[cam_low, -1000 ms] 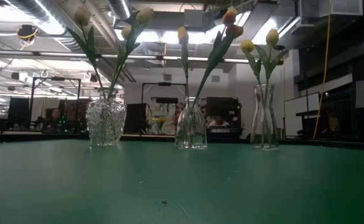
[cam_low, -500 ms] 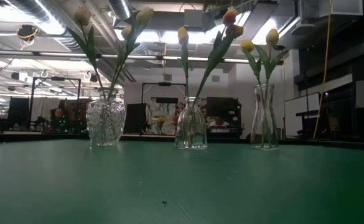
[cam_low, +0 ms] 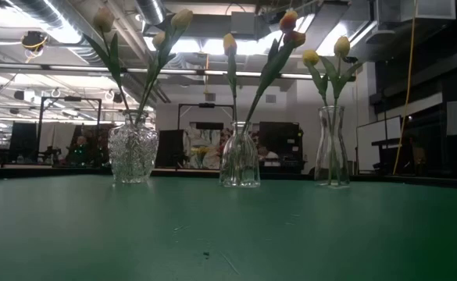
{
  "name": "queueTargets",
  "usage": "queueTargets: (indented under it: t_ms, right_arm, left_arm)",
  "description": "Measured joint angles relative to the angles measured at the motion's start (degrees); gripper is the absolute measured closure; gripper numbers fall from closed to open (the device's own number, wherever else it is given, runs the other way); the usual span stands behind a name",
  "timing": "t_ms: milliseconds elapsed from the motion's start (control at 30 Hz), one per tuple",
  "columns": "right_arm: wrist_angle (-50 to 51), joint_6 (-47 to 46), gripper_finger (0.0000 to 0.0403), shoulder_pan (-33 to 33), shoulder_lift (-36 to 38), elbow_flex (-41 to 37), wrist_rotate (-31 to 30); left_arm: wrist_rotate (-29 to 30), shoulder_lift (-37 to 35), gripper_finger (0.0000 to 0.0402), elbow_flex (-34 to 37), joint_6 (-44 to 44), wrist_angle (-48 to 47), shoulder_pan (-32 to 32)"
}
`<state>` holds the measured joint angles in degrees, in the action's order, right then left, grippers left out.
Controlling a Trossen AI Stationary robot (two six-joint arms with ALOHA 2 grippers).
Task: Sort flowers into vase by color
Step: Put the yellow flower into the right transparent vase
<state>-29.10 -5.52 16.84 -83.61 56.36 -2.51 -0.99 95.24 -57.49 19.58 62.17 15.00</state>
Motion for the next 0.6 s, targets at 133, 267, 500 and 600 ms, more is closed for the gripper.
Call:
queueTargets:
  t_ms: [133, 267, 500, 600]
  right_arm:
    - [0.1, 0.9, 0.0373, 0.0, 0.0, 0.0, -0.9]
    - [0.1, 3.0, 0.0353, 0.0, 0.0, 0.0, 0.2]
    - [1.1, 4.2, 0.0262, 0.0, 0.0, 0.0, 0.4]
    - [1.3, 4.5, 0.0229, 0.0, 0.0, 0.0, 0.4]
  left_arm:
    - [0.0, 0.0, 0.0401, 0.0, 0.0, 0.0, 0.0]
    - [0.0, 0.0, 0.0401, 0.0, 0.0, 0.0, 0.0]
    - [0.1, 0.0, 0.0401, 0.0, 0.0, 0.0, 0.0]
    - [0.4, 0.0, 0.0401, 0.0, 0.0, 0.0, 0.0]
